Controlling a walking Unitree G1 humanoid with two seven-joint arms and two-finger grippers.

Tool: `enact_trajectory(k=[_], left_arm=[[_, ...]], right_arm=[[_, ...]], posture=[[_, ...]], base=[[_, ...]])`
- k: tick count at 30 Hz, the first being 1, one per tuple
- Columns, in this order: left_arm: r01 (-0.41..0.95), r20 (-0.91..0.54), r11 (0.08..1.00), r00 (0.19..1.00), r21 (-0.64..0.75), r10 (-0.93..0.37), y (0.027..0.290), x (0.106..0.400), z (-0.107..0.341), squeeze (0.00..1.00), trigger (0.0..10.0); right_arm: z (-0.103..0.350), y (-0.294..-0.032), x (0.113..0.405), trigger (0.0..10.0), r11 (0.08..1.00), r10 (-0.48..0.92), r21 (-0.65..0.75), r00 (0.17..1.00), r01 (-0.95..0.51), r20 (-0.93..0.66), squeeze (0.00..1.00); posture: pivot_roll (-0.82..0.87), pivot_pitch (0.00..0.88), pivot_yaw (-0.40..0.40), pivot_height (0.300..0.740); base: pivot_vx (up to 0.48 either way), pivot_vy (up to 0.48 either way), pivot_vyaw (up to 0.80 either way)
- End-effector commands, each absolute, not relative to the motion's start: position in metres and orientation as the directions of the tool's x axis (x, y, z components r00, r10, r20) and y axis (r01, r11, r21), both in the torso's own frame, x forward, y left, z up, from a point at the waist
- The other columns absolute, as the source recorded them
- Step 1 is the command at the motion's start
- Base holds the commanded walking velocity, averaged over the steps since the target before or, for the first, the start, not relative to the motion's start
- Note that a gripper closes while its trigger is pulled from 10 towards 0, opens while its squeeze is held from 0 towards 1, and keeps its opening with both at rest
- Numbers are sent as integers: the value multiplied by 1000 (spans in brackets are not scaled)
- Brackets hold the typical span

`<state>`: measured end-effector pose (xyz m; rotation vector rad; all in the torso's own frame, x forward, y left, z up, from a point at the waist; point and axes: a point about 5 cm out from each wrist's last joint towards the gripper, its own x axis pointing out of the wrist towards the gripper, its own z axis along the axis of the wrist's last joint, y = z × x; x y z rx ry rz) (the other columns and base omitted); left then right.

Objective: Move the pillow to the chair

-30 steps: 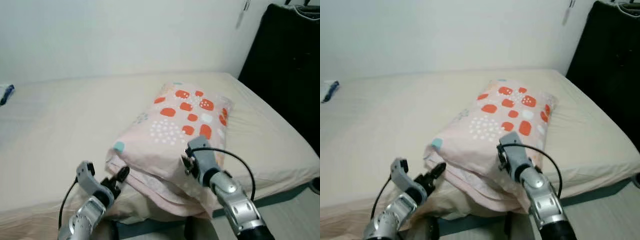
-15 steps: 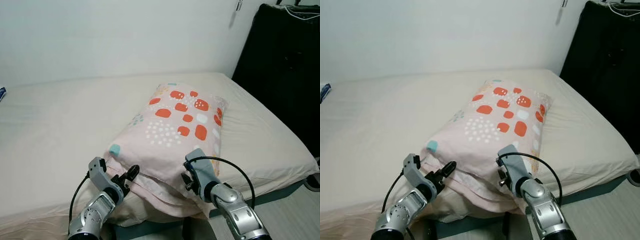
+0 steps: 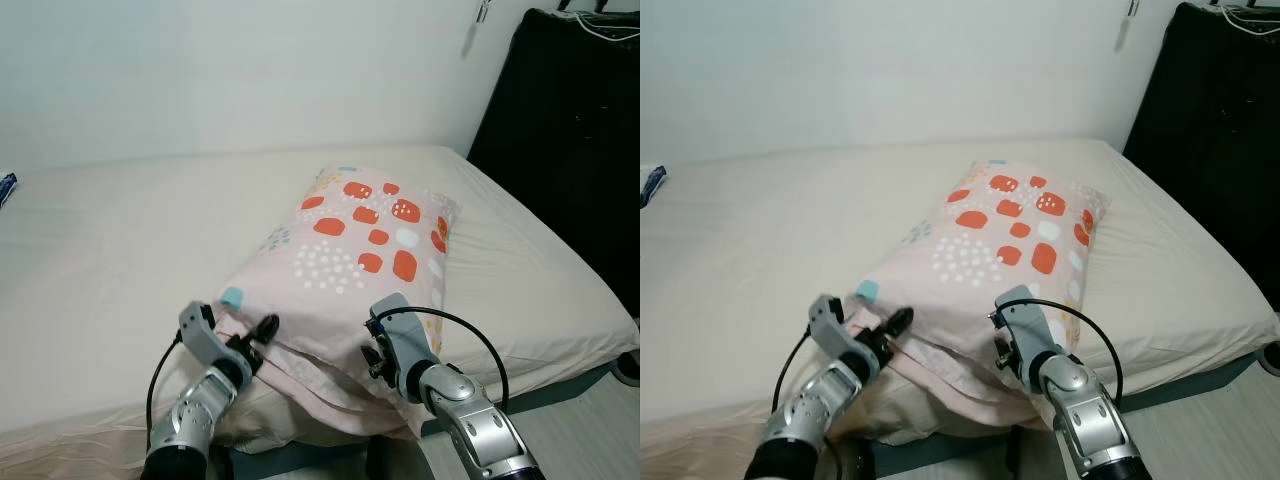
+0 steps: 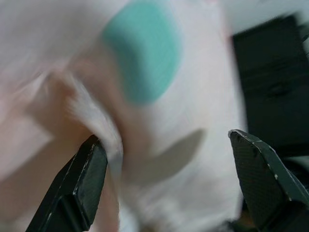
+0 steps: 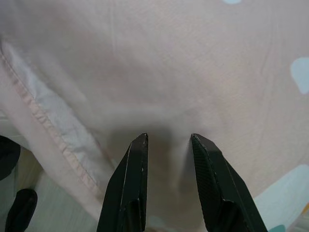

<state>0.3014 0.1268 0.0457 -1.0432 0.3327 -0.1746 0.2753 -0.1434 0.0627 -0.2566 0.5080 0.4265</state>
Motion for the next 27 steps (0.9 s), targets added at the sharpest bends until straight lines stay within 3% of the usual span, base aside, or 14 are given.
enact_trajectory(k=[1,10,11,12,17,27], left_arm=[[-14,-144,389,941,-921,-306,106,298,45,1000,10000],[58,-124,434,917,-899,-380,87,306,54,1000,10000],[62,-154,474,901,-878,-405,80,308,52,176,10000],[60,-195,534,892,-843,-409,76,308,48,0,10000],[72,-281,673,872,-736,-400,68,308,39,0,10000],[-8,-356,735,878,-678,-319,55,319,42,0,10000]], right_arm=[[64,-147,277,10000,885,324,-133,795,-446,-513,0],[69,-147,279,10000,882,319,-150,800,-447,-509,0],[70,-147,280,10000,880,315,-163,804,-447,-504,0],[70,-147,280,10000,878,313,-171,807,-446,-501,0],[75,-146,283,10000,882,305,-181,821,-435,-482,0],[84,-143,288,10000,907,289,-159,850,-391,-441,0]], posture=[[10,23,-52,578],[0,36,-52,578],[0,39,-52,578],[-1,41,-51,578],[-10,44,-48,578],[-22,62,-43,578]], base=[[0,0,0],[0,0,0],[0,0,0],[0,0,0],[0,0,0],[0,0,0]])
